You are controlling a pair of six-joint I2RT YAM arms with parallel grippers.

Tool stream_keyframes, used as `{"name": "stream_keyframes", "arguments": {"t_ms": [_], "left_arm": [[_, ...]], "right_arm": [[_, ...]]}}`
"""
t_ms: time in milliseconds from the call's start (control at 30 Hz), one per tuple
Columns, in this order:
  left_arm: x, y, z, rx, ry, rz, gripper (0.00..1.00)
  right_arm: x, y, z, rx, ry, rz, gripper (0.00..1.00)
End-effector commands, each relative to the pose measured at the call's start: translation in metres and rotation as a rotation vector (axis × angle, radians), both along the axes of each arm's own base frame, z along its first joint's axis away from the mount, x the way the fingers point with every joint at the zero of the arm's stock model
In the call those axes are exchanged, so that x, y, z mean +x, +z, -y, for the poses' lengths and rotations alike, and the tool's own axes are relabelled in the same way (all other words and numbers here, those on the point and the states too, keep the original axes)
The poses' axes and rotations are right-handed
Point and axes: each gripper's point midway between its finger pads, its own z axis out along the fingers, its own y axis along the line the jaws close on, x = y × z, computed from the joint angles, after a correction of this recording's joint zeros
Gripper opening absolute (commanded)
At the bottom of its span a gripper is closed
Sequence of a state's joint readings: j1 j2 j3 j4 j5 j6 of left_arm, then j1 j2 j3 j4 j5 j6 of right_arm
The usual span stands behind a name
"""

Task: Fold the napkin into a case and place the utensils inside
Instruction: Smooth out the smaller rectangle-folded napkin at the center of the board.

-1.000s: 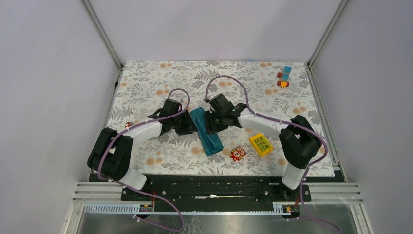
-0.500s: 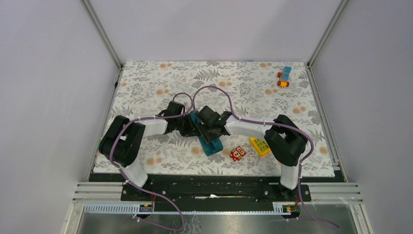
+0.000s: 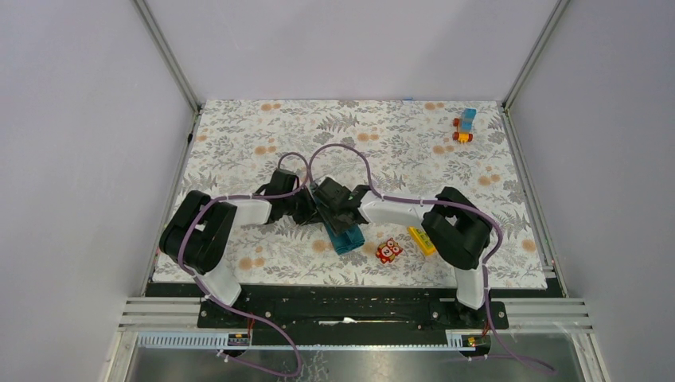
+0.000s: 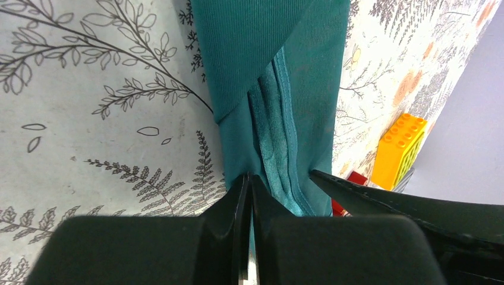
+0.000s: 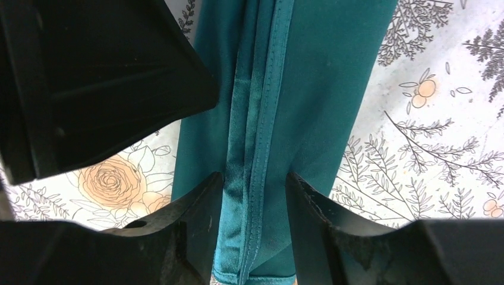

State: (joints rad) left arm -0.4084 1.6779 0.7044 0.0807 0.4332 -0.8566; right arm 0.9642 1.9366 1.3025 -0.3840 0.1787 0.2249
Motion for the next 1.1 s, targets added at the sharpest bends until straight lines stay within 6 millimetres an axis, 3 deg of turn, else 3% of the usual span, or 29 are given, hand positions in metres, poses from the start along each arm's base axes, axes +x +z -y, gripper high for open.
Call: {"name": "stream_keyframes", "arguments": {"t_ms": [0, 200, 500, 700, 800, 1067], "left_arm": [[-0.007, -0.015, -0.010, 0.054, 0.012, -0.005, 0.08], [-0.009, -0.016, -0.010, 0.046, 0.017, -0.009, 0.07], [-0.015, -0.018, -0.010, 0.025, 0.034, -0.014, 0.07], [-0.019, -0.022, -0.013, 0.028, 0.049, -0.018, 0.06], [-0.020, -0.023, -0.014, 0.019, 0.063, -0.017, 0.05], [-0.022, -0.021, -0.016, 0.022, 0.072, -0.009, 0.05]], "right_arm": [[0.002, 0.003, -0.014, -0.014, 0.022, 0.050, 0.50], [0.003, -0.007, -0.009, -0.056, -0.002, 0.062, 0.50], [0.009, 0.003, -0.012, -0.040, -0.026, 0.102, 0.09], [0.008, 0.033, -0.026, 0.042, -0.045, 0.096, 0.02], [0.002, 0.038, -0.035, 0.092, -0.063, 0.053, 0.00], [-0.012, 0.006, -0.042, 0.104, -0.113, -0.065, 0.00]]}}
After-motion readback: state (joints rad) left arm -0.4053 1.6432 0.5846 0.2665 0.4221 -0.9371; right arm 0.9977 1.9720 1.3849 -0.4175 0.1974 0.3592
